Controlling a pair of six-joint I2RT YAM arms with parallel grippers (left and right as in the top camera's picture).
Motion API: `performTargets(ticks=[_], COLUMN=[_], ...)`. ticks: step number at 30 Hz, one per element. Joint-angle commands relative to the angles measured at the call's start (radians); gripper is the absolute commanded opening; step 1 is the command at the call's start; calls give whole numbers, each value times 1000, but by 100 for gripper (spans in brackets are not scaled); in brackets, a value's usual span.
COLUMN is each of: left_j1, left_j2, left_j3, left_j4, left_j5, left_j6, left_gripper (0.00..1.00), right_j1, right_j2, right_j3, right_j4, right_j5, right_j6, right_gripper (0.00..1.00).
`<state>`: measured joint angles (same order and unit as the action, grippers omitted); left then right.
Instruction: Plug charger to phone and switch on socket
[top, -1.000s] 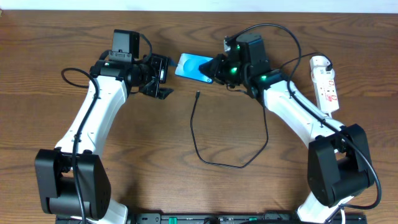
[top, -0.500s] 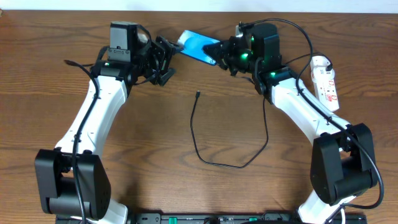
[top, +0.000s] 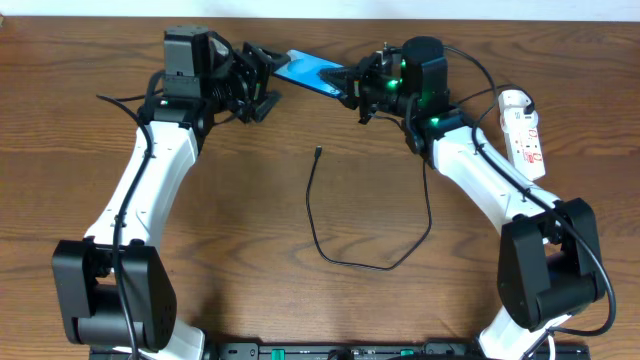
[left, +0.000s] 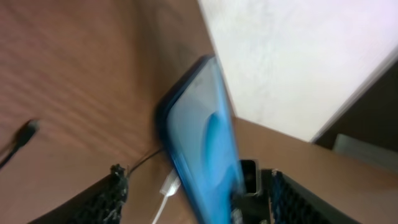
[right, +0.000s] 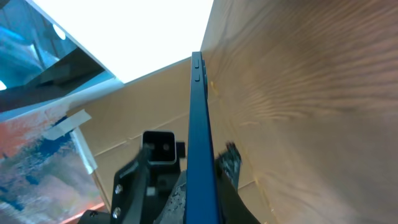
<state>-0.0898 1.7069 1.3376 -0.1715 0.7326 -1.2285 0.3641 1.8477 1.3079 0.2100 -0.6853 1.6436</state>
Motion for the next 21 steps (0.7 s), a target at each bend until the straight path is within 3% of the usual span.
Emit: performTargets(ticks=[1, 11, 21], left_j1=[6, 6, 8], left_j2=[42, 89, 89], left_j3=[13, 13, 13], left_j4=[63, 220, 222], left_j5=[49, 114, 113], left_j6=[-61, -132, -147], left_gripper=[69, 52, 40], right_j1=[27, 43, 87], right_j2=[-5, -5, -5], right_j3=[14, 14, 14], right_j4=[33, 40, 40], right_j5=[-5, 8, 84], right_j6=[83, 142, 171], right_gripper=[2, 2, 2])
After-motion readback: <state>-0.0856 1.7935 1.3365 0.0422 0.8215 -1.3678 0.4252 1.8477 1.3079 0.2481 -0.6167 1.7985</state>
